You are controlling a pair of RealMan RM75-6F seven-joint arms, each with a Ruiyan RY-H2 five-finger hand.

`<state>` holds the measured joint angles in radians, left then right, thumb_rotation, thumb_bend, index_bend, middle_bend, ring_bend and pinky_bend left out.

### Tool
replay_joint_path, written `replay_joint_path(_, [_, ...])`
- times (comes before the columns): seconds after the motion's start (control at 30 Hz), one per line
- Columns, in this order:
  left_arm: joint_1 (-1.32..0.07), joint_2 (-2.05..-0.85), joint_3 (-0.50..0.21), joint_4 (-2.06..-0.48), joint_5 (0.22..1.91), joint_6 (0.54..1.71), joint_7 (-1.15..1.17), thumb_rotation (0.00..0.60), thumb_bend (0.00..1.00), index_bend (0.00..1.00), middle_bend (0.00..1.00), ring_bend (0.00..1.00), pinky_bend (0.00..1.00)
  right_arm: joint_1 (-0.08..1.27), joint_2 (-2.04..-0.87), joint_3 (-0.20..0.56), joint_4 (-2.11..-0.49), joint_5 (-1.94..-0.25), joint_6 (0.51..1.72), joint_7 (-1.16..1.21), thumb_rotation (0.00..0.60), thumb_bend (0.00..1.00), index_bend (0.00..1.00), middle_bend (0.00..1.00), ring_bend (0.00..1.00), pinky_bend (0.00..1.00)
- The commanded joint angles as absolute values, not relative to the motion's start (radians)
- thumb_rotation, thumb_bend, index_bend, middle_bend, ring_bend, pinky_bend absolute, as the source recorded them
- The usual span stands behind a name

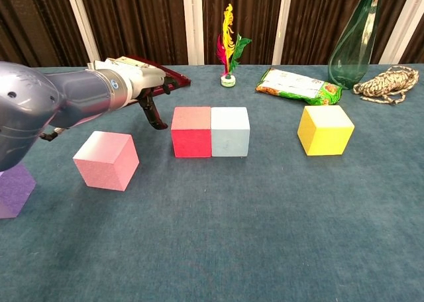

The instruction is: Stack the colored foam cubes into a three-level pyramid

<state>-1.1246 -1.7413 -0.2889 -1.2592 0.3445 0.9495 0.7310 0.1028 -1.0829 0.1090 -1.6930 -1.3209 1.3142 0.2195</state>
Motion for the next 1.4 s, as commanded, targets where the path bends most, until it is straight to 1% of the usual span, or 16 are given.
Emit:
replay_joint_path(0.03, [-1.119,-1.735,-0.287,-1.267,0.344,0.953,0.731,0.600,0.38,0.00,0.09,0.00,0.03,0.102,-1.083,0.109,-1.693,-1.320,1.315,0.219,0.600,0.32,0.00,0.00,0.00,0.00])
replay_joint_path(0.23, [-1.091,-1.686,-0.293,-1.331,0.350,0.974,0.715,0.600,0.38,0.00,0.09,0.00,0.03,0.100,-1.083,0.109,-1.693,-1.319,1.317,0.217,0.600,0.32,0.00,0.00,0.00,0.00])
replay_joint_path(0.33, [-1.072,-1.640,-0.298,-1.381,0.372,0.993,0.700,0.600,0.35,0.00,0.09,0.00,0.03,0.099,-1.082,0.109,-1.692,-1.320,1.319,0.218,0.600,0.32,0.00,0.00,0.00,0.00])
replay_joint_path(0.53, [-1.033,-1.526,-0.321,-1.509,0.412,1.028,0.663,0.600,0.19,0.00,0.09,0.00,0.03,0.097,-1.083,0.108,-1.692,-1.326,1.324,0.218,0.600,0.32,0.00,0.00,0.00,0.00])
replay_joint_path(0.63, [-1.013,-1.450,-0.310,-1.609,0.427,1.042,0.676,0.600,0.16,0.00,0.09,0.00,0.03,0.098,-1.083,0.108,-1.692,-1.328,1.325,0.216,0.600,0.32,0.00,0.00,0.00,0.00])
replay_joint_path(0.73, [-0.989,-1.362,-0.274,-1.723,0.458,1.056,0.703,0.600,0.15,0.00,0.11,0.00,0.03,0.098,-1.085,0.108,-1.691,-1.329,1.326,0.213,0.600,0.32,0.00,0.00,0.00,0.00])
replay_joint_path(0.87, [-0.955,-1.277,-0.223,-1.824,0.500,1.060,0.714,0.600,0.13,0.00,0.14,0.00,0.03,0.099,-1.088,0.108,-1.692,-1.331,1.326,0.207,0.600,0.32,0.00,0.00,0.00,0.00])
replay_joint_path(1.03, [-0.926,-1.215,-0.153,-1.891,0.560,1.036,0.722,0.600,0.13,0.00,0.23,0.00,0.03,0.101,-1.094,0.109,-1.694,-1.331,1.329,0.196,0.600,0.32,0.00,0.00,0.00,0.00])
replay_joint_path(1.2, [-0.900,-1.216,-0.094,-1.902,0.635,1.017,0.704,0.600,0.13,0.00,0.24,0.00,0.03,0.102,-1.099,0.110,-1.697,-1.329,1.331,0.185,0.600,0.32,0.00,0.00,0.00,0.00])
replay_joint_path(1.4, [-0.887,-1.255,-0.056,-1.880,0.690,1.007,0.688,0.600,0.13,0.00,0.25,0.00,0.03,0.102,-1.103,0.112,-1.697,-1.325,1.335,0.177,0.600,0.32,0.00,0.00,0.00,0.00])
